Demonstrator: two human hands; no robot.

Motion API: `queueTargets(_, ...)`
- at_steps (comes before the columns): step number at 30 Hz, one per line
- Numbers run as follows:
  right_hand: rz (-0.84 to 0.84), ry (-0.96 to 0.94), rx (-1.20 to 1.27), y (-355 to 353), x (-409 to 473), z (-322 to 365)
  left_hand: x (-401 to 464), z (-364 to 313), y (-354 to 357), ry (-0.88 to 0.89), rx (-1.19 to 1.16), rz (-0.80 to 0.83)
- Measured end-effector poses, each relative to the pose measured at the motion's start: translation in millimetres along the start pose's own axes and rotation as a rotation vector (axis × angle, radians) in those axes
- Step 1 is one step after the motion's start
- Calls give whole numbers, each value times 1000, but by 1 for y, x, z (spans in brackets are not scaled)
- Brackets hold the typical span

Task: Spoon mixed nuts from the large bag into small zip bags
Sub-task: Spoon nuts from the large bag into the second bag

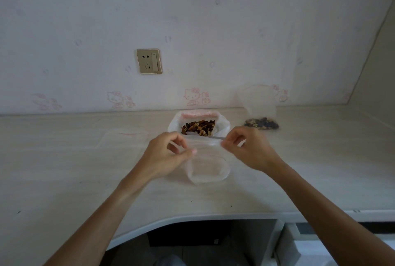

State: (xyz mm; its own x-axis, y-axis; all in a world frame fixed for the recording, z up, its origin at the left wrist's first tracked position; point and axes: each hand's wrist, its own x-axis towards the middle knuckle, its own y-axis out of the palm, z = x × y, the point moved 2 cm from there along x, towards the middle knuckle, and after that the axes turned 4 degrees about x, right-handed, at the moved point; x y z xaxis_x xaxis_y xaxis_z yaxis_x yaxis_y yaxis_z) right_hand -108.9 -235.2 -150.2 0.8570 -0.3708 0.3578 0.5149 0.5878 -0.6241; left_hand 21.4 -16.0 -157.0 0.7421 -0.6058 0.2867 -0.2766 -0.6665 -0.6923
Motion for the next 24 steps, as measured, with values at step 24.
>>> queueTargets(24, -7, 434, 909, 34, 90, -22, 99, 41, 47, -255, -234, -276)
